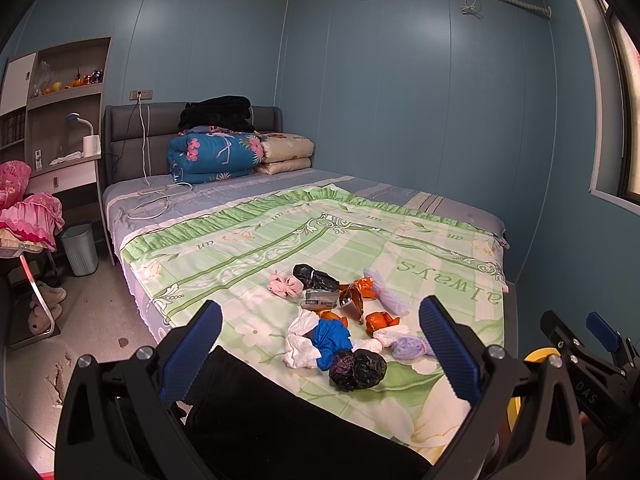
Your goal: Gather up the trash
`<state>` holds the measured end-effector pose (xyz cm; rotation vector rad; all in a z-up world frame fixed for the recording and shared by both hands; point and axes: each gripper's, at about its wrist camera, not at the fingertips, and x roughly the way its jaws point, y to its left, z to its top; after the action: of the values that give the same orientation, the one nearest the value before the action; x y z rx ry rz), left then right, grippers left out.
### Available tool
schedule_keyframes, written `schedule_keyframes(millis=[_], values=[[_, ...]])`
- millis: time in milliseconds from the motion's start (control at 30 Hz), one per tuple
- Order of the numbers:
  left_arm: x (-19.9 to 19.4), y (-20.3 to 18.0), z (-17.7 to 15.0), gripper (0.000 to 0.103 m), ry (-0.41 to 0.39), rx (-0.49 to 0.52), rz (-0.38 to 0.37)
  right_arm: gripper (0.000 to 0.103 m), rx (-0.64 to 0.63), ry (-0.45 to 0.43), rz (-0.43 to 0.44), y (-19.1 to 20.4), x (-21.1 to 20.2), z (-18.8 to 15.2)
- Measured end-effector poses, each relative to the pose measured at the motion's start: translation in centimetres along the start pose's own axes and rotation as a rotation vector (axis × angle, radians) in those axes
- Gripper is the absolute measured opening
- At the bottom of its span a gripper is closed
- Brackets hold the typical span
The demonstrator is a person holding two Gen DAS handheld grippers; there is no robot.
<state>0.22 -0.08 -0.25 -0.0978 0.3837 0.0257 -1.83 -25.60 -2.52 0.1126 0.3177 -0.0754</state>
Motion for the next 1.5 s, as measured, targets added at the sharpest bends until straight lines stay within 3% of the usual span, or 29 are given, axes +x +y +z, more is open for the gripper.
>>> schedule_keyframes(millis=[1167, 1500], values=[[0.3, 0.6, -1.2, 0.095, 0.011, -0.008, 0.005, 0.095, 0.001, 0.007, -0.003, 0.0, 0.1, -0.5], [2.8, 1.9, -0.4, 0.095, 0.051, -0.007, -0.005, 0.095, -0.013, 0.033, -0.015, 0.0, 2.0, -1.3]])
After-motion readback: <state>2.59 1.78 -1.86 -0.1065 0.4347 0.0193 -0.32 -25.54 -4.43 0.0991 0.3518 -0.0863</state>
